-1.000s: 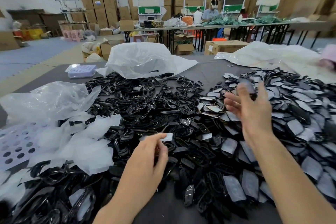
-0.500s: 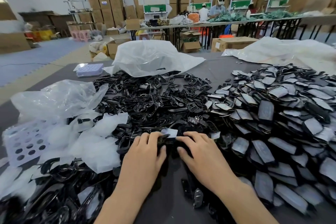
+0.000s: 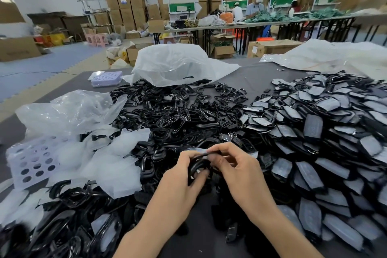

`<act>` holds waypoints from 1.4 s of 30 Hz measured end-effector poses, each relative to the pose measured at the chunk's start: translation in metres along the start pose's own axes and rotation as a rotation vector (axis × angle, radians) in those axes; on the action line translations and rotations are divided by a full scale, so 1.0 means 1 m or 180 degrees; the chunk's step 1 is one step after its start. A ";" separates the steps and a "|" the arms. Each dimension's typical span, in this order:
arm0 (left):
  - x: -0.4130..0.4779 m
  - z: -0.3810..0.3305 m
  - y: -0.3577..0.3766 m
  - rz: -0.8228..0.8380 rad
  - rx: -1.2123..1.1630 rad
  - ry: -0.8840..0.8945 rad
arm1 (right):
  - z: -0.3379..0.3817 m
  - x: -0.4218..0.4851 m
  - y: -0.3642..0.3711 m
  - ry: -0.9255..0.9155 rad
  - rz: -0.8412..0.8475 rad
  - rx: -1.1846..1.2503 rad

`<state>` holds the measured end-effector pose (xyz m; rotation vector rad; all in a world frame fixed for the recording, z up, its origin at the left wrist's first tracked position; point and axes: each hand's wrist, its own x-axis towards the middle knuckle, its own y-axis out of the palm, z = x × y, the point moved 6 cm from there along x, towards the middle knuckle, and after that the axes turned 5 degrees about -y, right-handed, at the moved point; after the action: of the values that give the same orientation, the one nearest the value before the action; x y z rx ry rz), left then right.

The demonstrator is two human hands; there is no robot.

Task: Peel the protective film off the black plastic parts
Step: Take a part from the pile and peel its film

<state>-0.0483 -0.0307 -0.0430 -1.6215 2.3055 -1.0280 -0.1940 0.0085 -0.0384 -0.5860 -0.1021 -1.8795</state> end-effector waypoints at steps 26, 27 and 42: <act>0.007 -0.004 0.026 -0.0302 0.2207 0.0803 | -0.024 0.012 -0.030 0.1499 -0.0959 0.3496; 0.009 -0.005 0.026 -0.0364 0.2193 0.0805 | -0.025 0.012 -0.030 0.1471 -0.0958 0.3434; 0.005 0.002 -0.007 -0.0601 -0.0868 -0.0318 | -0.029 0.011 -0.032 0.1296 -0.1104 0.3835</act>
<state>-0.0442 -0.0376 -0.0388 -1.9749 2.3443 -0.6665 -0.2361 0.0013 -0.0523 0.6674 -1.0223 -1.8253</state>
